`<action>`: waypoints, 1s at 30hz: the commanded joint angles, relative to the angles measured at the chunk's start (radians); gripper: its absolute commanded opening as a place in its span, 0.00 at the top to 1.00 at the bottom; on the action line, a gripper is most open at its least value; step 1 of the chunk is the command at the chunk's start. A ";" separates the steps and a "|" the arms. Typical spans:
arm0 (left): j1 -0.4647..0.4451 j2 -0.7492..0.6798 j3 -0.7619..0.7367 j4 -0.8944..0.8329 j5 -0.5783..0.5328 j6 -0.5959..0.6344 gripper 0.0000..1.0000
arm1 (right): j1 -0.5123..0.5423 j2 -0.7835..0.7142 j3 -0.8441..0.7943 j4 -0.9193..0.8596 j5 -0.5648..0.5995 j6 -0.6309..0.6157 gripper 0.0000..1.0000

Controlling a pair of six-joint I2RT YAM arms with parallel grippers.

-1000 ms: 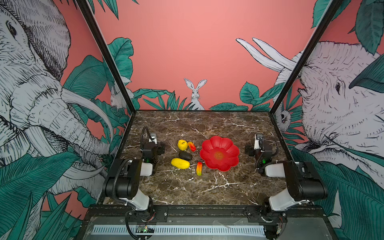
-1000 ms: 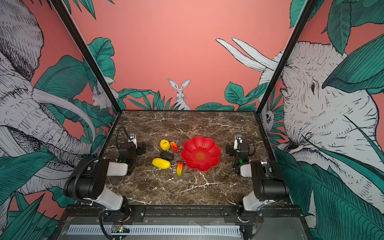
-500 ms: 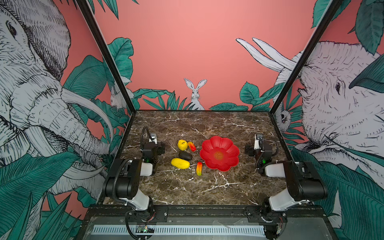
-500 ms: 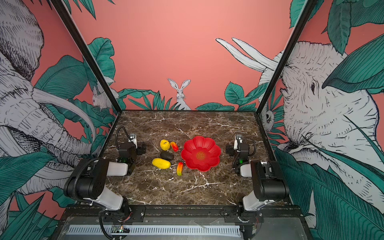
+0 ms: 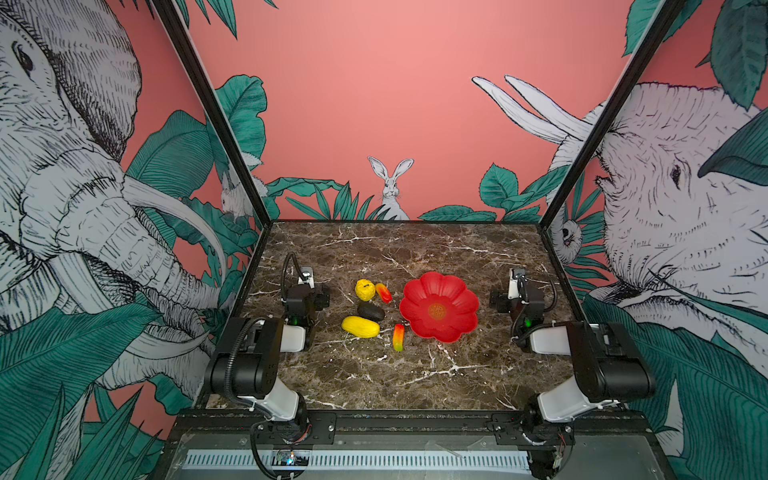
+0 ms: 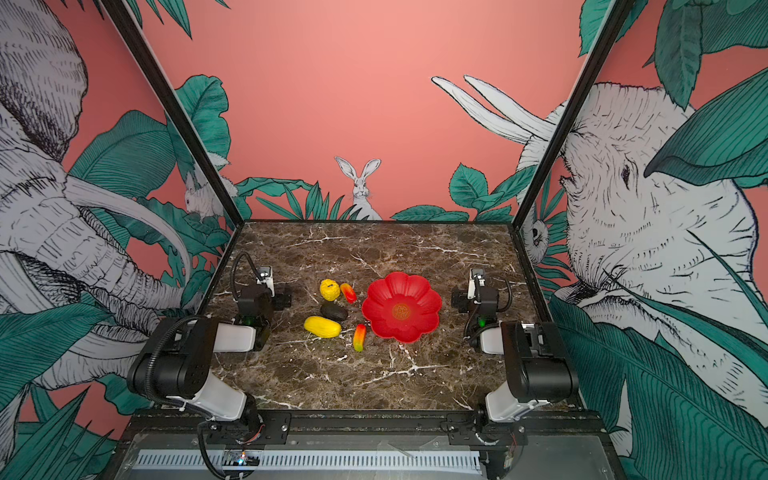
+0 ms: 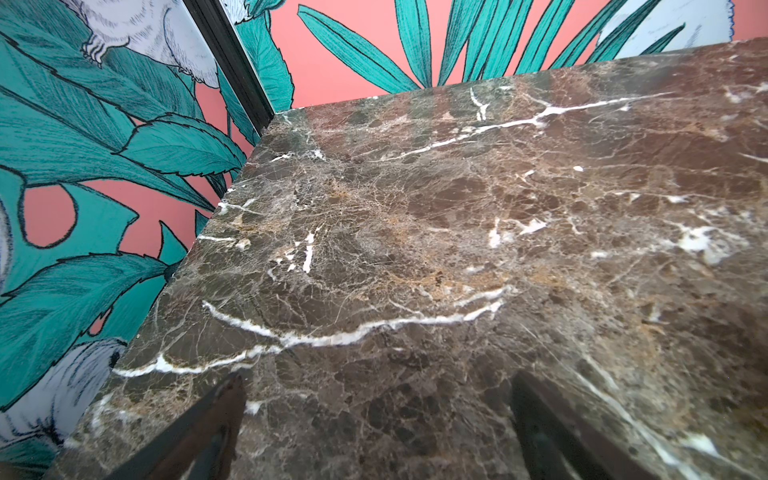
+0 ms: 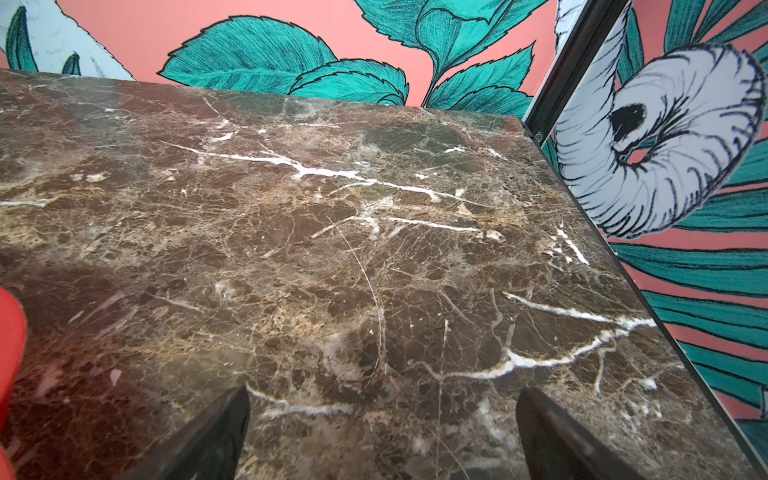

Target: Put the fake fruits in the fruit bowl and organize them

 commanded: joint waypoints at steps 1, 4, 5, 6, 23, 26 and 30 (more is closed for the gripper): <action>-0.003 -0.017 0.000 0.028 0.003 -0.001 0.00 | -0.002 -0.005 0.011 0.031 0.017 0.004 0.01; -0.004 -0.076 0.031 -0.063 0.025 0.019 0.00 | -0.001 -0.080 -0.013 0.007 0.061 0.018 0.01; -0.005 -0.122 0.067 -0.171 0.024 0.013 0.00 | -0.001 -0.128 -0.015 -0.030 0.071 0.019 0.01; -0.005 -0.169 0.102 -0.292 0.017 -0.002 0.00 | -0.001 -0.187 -0.011 -0.089 0.076 0.026 0.01; -0.017 -0.673 0.541 -1.305 0.205 -0.130 0.00 | 0.492 -0.181 0.673 -1.000 0.051 -0.027 0.01; -0.017 -0.713 0.614 -1.439 0.248 -0.029 0.00 | 0.574 -0.030 0.842 -1.090 0.019 -0.021 0.01; -0.018 -0.771 0.555 -1.464 0.316 0.066 0.00 | 0.663 0.194 1.080 -1.193 -0.051 -0.043 0.01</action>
